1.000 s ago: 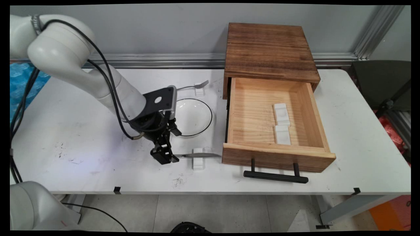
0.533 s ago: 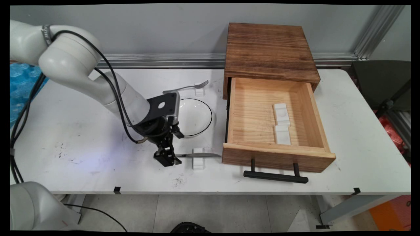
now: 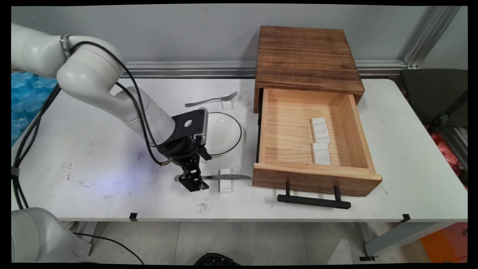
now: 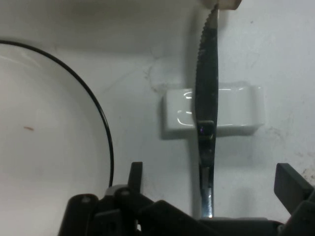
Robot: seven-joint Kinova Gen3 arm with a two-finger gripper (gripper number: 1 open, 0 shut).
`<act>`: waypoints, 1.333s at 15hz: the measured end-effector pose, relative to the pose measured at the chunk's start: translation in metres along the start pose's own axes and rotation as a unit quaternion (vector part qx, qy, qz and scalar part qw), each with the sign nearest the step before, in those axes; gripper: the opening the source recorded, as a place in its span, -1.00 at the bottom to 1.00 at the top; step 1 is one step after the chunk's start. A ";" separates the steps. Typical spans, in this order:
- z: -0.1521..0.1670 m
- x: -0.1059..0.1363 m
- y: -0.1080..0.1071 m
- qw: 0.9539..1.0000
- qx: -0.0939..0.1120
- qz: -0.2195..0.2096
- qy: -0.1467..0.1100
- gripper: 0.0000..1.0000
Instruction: Pick up the knife from the right of the white plate
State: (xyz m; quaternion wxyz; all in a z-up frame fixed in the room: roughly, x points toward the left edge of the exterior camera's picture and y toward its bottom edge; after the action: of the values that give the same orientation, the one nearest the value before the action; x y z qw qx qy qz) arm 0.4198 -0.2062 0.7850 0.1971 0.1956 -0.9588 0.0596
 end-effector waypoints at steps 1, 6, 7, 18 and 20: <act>0.001 0.000 -0.001 1.000 -0.001 -0.001 -0.001 1.00; 0.005 -0.002 -0.004 1.000 -0.005 -0.003 -0.005 1.00; 0.006 -0.002 -0.004 1.000 -0.006 -0.003 -0.006 1.00; 0.013 -0.004 -0.012 1.000 -0.010 -0.004 -0.007 1.00; 0.014 -0.003 -0.012 1.000 -0.010 -0.005 -0.006 1.00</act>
State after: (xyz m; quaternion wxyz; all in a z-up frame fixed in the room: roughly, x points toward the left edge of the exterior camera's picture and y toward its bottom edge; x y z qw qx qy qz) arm 0.4226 -0.2192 0.7709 0.1932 0.1985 -0.9597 0.0478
